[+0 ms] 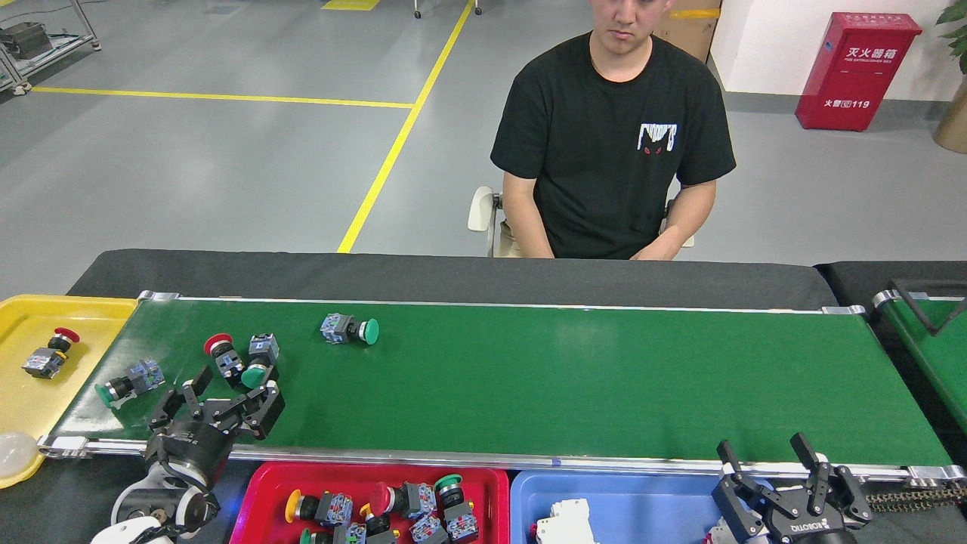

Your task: Pick switch part from conveyor to tray

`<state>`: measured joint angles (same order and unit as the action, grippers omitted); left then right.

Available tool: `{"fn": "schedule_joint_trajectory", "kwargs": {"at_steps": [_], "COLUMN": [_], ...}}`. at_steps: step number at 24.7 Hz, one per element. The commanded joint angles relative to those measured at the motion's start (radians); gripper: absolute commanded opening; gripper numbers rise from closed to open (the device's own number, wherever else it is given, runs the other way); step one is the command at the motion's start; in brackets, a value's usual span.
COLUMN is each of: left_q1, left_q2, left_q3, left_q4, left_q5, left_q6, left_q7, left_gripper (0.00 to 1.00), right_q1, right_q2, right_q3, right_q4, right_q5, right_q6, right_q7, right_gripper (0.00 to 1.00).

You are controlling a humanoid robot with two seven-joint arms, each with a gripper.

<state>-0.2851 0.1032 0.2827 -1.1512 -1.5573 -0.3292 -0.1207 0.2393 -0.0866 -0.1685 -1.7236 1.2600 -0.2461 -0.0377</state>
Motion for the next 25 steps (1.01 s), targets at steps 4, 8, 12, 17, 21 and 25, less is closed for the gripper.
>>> {"fn": "schedule_joint_trajectory", "kwargs": {"at_steps": [4,8,12,17,21,25], "left_q1": [-0.063,-0.152,-0.247,-0.243,-0.206,-0.055], "left_q2": [0.041,0.070,0.105,0.113,0.099,0.075], "left_q3": [0.001,-0.002,-0.040,-0.100,-0.106,-0.108], "left_q4": [0.076,0.220,0.357,0.384,0.320,0.031], "left_q5": [-0.001,-0.001,-0.001,0.009,0.009,0.031], "left_q6": [0.038,0.108,0.196,0.182,0.052,-0.110], "left_q7": [0.004,0.012,0.029,0.101,0.147,0.141], "left_gripper": [1.00,1.00,0.96,0.30,0.15,0.14], "right_q1": [-0.008,-0.009,-0.012,-0.011,-0.009,-0.008], "right_q2": [-0.004,-0.004,-0.007,-0.007,-0.002,-0.002], "right_q3": [0.012,0.021,0.046,0.046,0.046,0.043], "right_q4": [-0.011,-0.008,-0.007,-0.007,-0.005,-0.005], "right_q5": [0.001,0.001,0.001,0.001,0.001,-0.001], "right_q6": [-0.002,-0.004,-0.004,-0.004,-0.001,0.002], "right_q7": [-0.004,-0.004,-0.004,-0.004,-0.004,-0.004], "right_gripper": [1.00,1.00,1.00,1.00,1.00,1.00]}}
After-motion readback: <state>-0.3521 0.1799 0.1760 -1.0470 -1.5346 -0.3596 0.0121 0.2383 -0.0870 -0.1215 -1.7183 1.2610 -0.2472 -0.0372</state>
